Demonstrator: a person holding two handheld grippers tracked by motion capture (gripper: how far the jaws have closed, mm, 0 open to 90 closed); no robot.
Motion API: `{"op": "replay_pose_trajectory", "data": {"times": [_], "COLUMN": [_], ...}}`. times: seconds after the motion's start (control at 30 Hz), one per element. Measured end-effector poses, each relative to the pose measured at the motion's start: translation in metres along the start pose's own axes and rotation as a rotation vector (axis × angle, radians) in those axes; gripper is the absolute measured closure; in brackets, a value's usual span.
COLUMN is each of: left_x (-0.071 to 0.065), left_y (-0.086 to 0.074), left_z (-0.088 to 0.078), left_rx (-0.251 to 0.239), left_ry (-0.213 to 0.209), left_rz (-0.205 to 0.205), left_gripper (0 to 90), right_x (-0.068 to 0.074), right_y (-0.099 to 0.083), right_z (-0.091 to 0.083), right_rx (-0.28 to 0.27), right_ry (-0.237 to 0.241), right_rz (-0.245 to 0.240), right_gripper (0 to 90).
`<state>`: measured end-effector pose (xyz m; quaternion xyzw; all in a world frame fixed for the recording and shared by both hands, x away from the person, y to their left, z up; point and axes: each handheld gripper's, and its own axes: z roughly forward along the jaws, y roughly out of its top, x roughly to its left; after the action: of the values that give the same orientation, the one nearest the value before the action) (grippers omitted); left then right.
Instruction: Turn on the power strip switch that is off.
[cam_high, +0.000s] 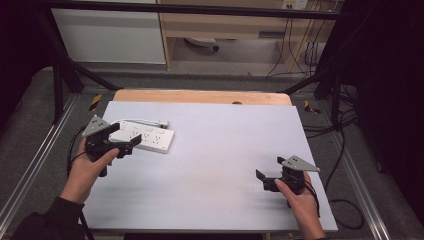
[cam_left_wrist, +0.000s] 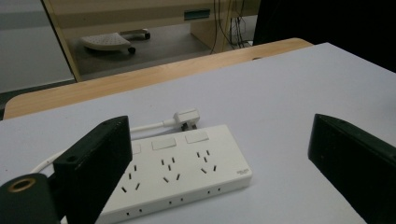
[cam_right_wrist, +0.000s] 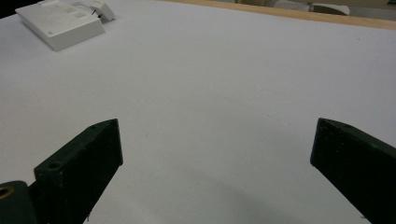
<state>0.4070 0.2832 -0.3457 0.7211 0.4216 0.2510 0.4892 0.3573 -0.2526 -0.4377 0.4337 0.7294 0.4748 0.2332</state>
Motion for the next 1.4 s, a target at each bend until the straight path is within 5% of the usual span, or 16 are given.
{"op": "replay_pose_trajectory", "data": {"times": [0.33,0.57,1.4], "left_x": [0.010,0.021,0.048], "left_y": [0.006,0.004,0.008], "left_z": [0.014,0.025,0.052], "left_rx": [0.010,0.031,0.022], "left_ry": [0.021,0.117,0.103], "left_rz": [-0.019,-0.014,-0.046], "left_gripper": [7.3,7.7,8.2], "right_x": [-0.002,-0.002,-0.003], "right_y": [0.000,0.000,-0.001], "right_z": [-0.001,-0.001,-0.001], "right_rx": [-0.001,-0.002,0.006], "right_ry": [-0.004,-0.004,-0.022], "right_rz": [0.008,0.007,0.013], "right_gripper": [2.7,2.8,3.0]}}
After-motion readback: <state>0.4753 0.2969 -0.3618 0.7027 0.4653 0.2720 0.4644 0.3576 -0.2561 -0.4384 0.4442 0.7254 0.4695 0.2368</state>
